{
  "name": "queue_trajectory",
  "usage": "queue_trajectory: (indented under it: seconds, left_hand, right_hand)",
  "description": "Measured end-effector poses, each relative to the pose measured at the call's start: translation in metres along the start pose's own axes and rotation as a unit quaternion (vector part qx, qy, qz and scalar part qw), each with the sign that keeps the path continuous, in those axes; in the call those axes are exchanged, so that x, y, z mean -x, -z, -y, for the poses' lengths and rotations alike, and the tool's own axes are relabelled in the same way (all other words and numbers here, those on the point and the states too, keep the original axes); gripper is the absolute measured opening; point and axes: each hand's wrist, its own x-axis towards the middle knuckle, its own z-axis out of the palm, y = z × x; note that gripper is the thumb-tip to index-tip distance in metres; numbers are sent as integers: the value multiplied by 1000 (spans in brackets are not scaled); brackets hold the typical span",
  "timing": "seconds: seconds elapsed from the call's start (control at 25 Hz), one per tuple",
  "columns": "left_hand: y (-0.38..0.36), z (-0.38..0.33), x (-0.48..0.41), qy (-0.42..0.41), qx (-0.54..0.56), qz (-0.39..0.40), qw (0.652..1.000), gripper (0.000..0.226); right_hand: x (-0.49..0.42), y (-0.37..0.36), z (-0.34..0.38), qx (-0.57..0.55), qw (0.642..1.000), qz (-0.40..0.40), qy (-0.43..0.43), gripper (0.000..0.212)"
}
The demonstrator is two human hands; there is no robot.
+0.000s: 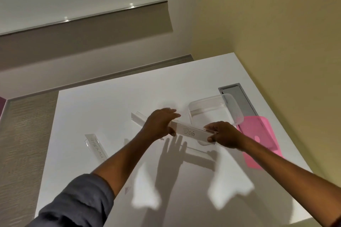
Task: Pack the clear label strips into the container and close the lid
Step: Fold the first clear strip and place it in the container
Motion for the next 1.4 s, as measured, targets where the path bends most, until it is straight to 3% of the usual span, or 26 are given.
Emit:
queue_trajectory:
  seconds: [0.24, 0.48, 0.64, 0.8, 1.2, 1.4]
  left_hand:
    - [1, -31, -45, -16, -25, 41, 999, 71]
    - [-4, -57, -81, -24, -20, -9, 999, 56]
    - [-11, -66, -100, 3, -19, -29, 999, 63]
    - [-23, -71, -116, 12, -23, -42, 999, 67]
    - [-59, -83, -154, 17, -103, 4, 995, 57]
    - [-76, -87, -163, 25, -139, 11, 990, 26]
  right_hand:
    - [-25, 57, -33, 11, 1000, 7, 4, 55]
    - [-54, 104, -60, 76, 996, -1, 36, 60]
    - [-70, 118, -65, 161, 984, -19, 78, 68]
    - [-91, 122, -72, 266, 957, -17, 118, 47]
    - [-132, 103, -99, 367, 919, -51, 135, 39]
    - [-142, 85, -109, 439, 884, -76, 138, 36]
